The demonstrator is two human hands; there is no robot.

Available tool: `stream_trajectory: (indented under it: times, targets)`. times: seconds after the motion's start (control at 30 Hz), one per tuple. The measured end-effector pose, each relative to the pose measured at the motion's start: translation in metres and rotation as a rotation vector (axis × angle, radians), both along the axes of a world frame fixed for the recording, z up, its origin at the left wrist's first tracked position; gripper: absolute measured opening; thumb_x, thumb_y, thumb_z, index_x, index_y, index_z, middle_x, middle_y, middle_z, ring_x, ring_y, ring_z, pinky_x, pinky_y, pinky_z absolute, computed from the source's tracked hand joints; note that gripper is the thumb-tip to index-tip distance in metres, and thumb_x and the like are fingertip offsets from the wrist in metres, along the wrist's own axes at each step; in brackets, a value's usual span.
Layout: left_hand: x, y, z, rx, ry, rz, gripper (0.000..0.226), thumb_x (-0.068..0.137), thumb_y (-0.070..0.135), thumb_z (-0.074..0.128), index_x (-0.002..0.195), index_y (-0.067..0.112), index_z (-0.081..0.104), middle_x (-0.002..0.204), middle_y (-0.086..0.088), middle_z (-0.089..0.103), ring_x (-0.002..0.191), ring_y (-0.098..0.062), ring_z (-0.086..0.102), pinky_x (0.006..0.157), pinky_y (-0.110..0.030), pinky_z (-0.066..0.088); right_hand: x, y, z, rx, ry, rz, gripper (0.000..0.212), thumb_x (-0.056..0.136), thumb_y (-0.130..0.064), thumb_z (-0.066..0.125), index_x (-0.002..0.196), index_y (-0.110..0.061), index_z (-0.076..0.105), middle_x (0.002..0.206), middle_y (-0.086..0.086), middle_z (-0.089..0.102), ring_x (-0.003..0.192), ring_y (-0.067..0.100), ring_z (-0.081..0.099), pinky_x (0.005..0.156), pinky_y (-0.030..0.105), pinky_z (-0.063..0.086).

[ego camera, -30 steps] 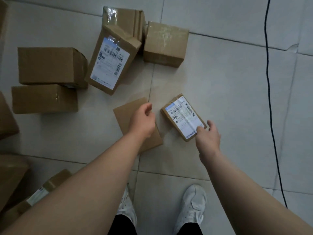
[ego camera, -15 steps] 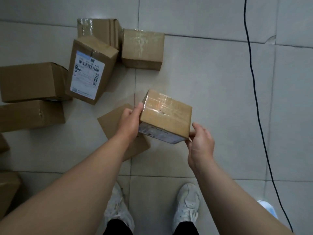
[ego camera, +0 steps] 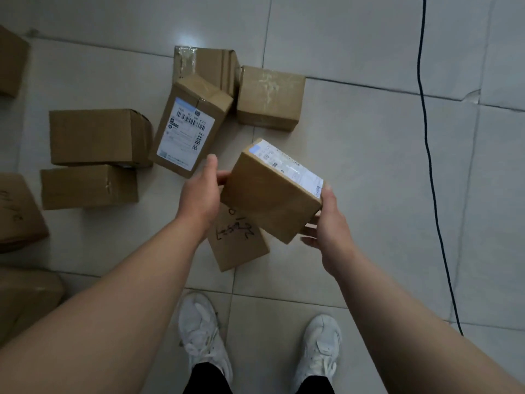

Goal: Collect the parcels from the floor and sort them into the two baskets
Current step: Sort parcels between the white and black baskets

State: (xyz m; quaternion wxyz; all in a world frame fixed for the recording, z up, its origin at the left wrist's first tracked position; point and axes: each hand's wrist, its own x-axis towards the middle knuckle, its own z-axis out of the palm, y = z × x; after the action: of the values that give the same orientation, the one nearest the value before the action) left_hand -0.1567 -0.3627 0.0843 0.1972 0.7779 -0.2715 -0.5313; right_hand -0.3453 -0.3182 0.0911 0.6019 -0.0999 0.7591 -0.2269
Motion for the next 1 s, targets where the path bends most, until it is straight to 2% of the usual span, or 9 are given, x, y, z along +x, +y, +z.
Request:
stream_trajectory:
  times: [0.13, 0.3, 0.4, 0.5, 0.57, 0.67, 0.73, 0.8, 1.0]
  targets:
    - [0.02, 0.003, 0.0, -0.04, -0.018, -0.022, 0.043, 0.099, 0.049, 0.036, 0.1, 0.026, 0.072, 0.102, 0.009, 0.068, 0.097, -0.006, 0.058, 0.076, -0.023, 0.039, 0.02, 0.009, -0.002, 0.187, -0.098, 0.06, 0.057, 0.097, -0.056, 0.029, 0.105, -0.011, 0.064, 0.086, 0.014, 0.073, 0.08, 0.029, 0.074, 0.068, 0.033, 0.057]
    - [0.048, 0.026, -0.022, 0.014, -0.098, 0.02, 0.038, 0.094, 0.038, 0.057, 0.126, 0.019, 0.059, 0.128, -0.003, 0.059, 0.112, -0.016, 0.055, 0.085, -0.027, 0.041, 0.049, 0.021, -0.018, 0.324, -0.145, 0.175, 0.058, 0.098, -0.052, 0.028, 0.109, -0.004, 0.059, 0.093, 0.017, 0.071, 0.084, 0.031, 0.071, 0.085, 0.04, 0.054]
    - [0.062, 0.049, -0.041, 0.197, -0.083, 0.067, 0.096, 0.076, 0.057, 0.07, 0.152, 0.023, 0.023, 0.155, -0.006, 0.03, 0.138, -0.027, 0.036, 0.109, -0.043, 0.034, 0.059, 0.026, -0.033, 0.219, -0.027, 0.214, 0.051, 0.097, -0.054, 0.035, 0.119, -0.013, 0.057, 0.107, 0.002, 0.06, 0.098, 0.02, 0.059, 0.09, 0.039, 0.05]
    - [0.063, 0.069, -0.052, 0.319, 0.146, 0.203, 0.143, 0.041, 0.079, 0.073, 0.155, 0.026, 0.006, 0.16, -0.002, 0.019, 0.145, -0.028, 0.024, 0.116, -0.053, 0.023, 0.061, 0.026, -0.039, 0.071, -0.16, 0.18, 0.026, 0.097, -0.048, 0.045, 0.1, -0.028, 0.061, 0.099, -0.015, 0.06, 0.089, 0.0, 0.055, 0.072, 0.022, 0.04]
    - [0.057, 0.083, -0.06, 0.361, 0.307, 0.21, 0.146, 0.032, 0.078, 0.076, 0.154, 0.022, 0.018, 0.156, -0.001, 0.032, 0.142, -0.024, 0.031, 0.116, -0.051, 0.022, 0.06, 0.027, -0.043, 0.067, -0.262, 0.225, 0.021, 0.096, -0.044, 0.048, 0.094, -0.03, 0.065, 0.099, -0.013, 0.068, 0.091, 0.001, 0.059, 0.071, 0.02, 0.039]
    - [0.043, 0.099, -0.068, 0.361, 0.413, 0.171, 0.1, 0.046, 0.065, 0.078, 0.133, 0.023, 0.054, 0.124, 0.006, 0.065, 0.117, -0.014, 0.057, 0.109, -0.044, 0.037, 0.06, 0.03, -0.05, 0.095, -0.312, 0.323, 0.021, 0.094, -0.04, 0.052, 0.095, -0.027, 0.067, 0.094, -0.013, 0.075, 0.088, 0.002, 0.067, 0.072, 0.019, 0.042]
    - [0.037, 0.102, -0.068, 0.327, 0.422, 0.193, 0.081, 0.059, 0.058, 0.074, 0.129, 0.022, 0.057, 0.114, 0.005, 0.07, 0.103, -0.011, 0.064, 0.089, -0.032, 0.05, 0.063, 0.03, -0.049, 0.101, -0.315, 0.312, 0.018, 0.095, -0.037, 0.052, 0.091, -0.026, 0.066, 0.078, -0.018, 0.074, 0.071, -0.006, 0.068, 0.066, 0.016, 0.043]
    - [0.036, 0.099, -0.061, 0.284, 0.408, 0.217, 0.077, 0.062, 0.059, 0.075, 0.128, 0.023, 0.057, 0.114, 0.002, 0.07, 0.099, -0.012, 0.066, 0.074, -0.026, 0.05, 0.067, 0.028, -0.042, 0.098, -0.297, 0.317, 0.017, 0.095, -0.035, 0.051, 0.089, -0.027, 0.065, 0.073, -0.02, 0.071, 0.062, -0.01, 0.065, 0.062, 0.014, 0.042]
    - [0.059, 0.083, 0.003, 0.202, 0.374, 0.19, 0.097, 0.042, 0.075, 0.07, 0.125, 0.027, 0.057, 0.119, -0.002, 0.065, 0.106, -0.021, 0.063, 0.092, -0.037, 0.05, 0.082, 0.013, 0.029, 0.049, -0.267, 0.354, 0.011, 0.094, -0.036, 0.052, 0.089, -0.031, 0.061, 0.092, -0.017, 0.064, 0.085, -0.001, 0.058, 0.069, 0.017, 0.037]
